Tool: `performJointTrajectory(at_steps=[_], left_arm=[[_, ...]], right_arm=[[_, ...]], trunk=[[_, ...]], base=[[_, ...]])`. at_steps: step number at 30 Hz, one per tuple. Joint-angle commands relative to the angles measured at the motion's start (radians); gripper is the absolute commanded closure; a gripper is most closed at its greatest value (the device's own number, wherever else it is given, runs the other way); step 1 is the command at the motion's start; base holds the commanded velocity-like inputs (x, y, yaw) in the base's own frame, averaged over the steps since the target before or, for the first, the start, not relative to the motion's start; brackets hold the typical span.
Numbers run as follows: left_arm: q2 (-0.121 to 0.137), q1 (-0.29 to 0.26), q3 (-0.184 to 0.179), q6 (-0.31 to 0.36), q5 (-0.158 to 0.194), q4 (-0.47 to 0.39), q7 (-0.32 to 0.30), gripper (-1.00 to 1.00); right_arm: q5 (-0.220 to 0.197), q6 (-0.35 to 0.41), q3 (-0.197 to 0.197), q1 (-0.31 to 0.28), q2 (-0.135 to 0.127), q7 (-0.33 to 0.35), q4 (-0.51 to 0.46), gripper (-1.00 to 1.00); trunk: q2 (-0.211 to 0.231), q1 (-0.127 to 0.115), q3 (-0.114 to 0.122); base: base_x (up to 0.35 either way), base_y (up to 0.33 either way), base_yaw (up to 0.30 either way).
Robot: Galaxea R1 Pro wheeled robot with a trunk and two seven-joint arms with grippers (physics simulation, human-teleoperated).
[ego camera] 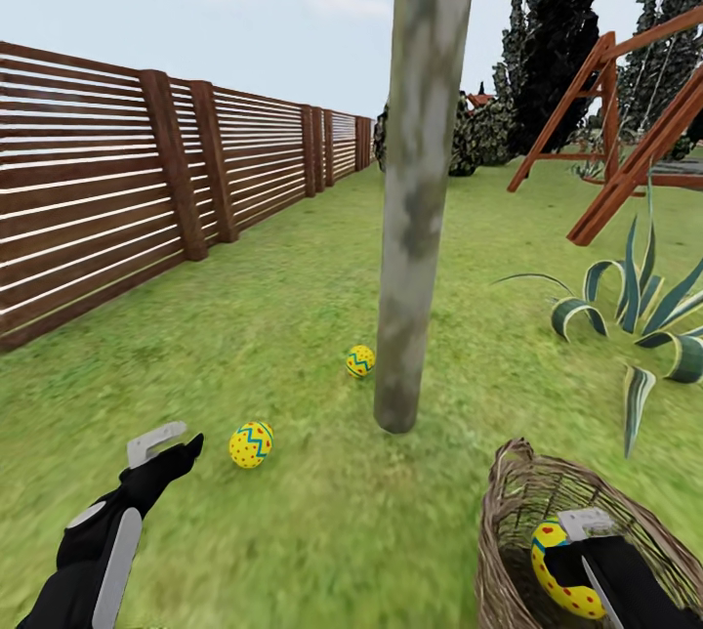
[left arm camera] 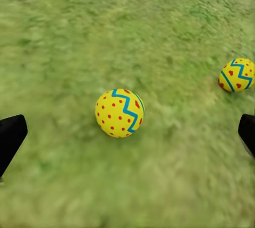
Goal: Take the three Easter eggs out of the wicker basket on the lawn in the garden, then place them on the lawn next to a single tree (choose any tree) so that all three eggs are next to the same tree and none are left in the basket.
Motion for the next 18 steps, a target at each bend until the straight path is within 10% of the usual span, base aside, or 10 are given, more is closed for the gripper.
performJointTrajectory(at_steps=[1,18], left_arm=[[-0.001,-0.001,0.002,0.006,0.007,-0.001,-0.001,-1.00],[-0.002,-0.001,0.002,0.005,0.006,0.012,-0.002,-1.00]], right_arm=[[0.010,0.004,-0.001,0.000,0.000,0.010,-0.002,1.00],[0.010,0.004,-0.002,0.000,0.004,0.010,0.000,1.00]], trunk=[[0.000,-0.001,0.003],[0.004,-0.008,0.069]], base=[[0.000,0.000,0.181],[-0.094,0.000,0.008]])
